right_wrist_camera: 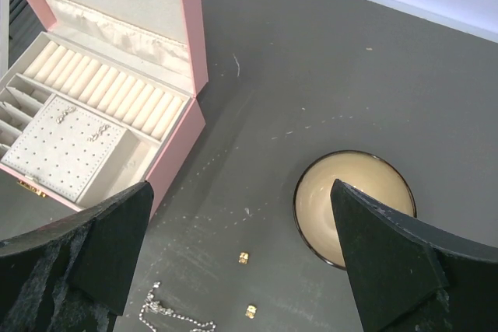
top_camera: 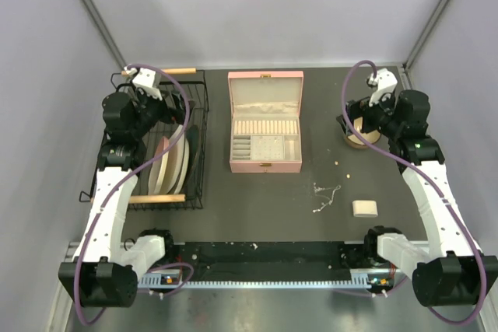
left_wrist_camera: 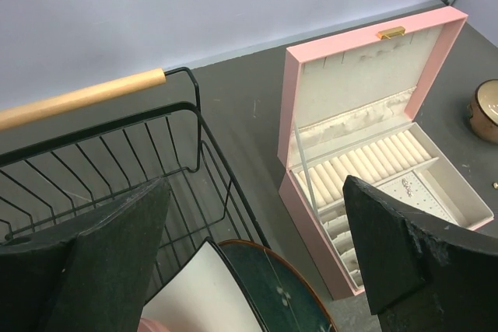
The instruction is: Organize the mixed jewelry
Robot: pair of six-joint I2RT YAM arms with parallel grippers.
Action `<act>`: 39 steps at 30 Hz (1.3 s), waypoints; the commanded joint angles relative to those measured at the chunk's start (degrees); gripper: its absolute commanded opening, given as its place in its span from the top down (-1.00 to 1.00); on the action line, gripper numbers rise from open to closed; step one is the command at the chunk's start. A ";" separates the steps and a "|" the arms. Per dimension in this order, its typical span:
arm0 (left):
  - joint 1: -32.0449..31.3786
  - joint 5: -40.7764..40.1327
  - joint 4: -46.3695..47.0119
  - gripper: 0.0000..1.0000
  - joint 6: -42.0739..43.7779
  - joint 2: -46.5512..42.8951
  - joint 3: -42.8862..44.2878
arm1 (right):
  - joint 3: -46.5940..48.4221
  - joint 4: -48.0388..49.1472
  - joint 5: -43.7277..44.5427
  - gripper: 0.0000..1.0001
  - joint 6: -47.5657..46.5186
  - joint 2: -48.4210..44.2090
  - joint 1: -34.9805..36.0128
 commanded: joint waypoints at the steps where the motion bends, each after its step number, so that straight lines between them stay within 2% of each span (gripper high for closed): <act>1: 0.12 2.21 1.73 -0.98 0.18 -1.07 1.05 | 2.38 0.50 -1.47 -0.97 -1.04 0.08 0.06; 11: 0.12 9.06 -1.61 -0.98 3.34 -1.33 1.57 | 3.26 -5.29 -0.68 -0.98 -5.69 -1.06 0.06; 19: 0.03 15.75 -5.29 -0.98 6.32 -0.89 1.48 | 0.80 -12.77 -3.49 -0.95 -15.27 -1.59 3.05; 28: -1.99 15.67 -12.68 -0.98 12.57 -0.89 4.21 | -10.62 -14.79 -3.41 -0.74 -29.50 -0.10 9.64; 29: -1.99 15.31 -12.77 -0.98 12.66 -0.80 4.38 | -12.02 -14.97 -3.32 -0.64 -31.52 0.34 9.82; 32: -1.99 15.22 -12.68 -0.98 12.57 -0.63 4.82 | -14.14 -14.97 -3.75 -0.52 -34.34 2.97 9.82; 39: -2.60 14.17 -12.24 -0.98 12.30 -0.36 5.18 | -17.83 -14.18 -6.13 -0.39 -38.65 7.19 9.82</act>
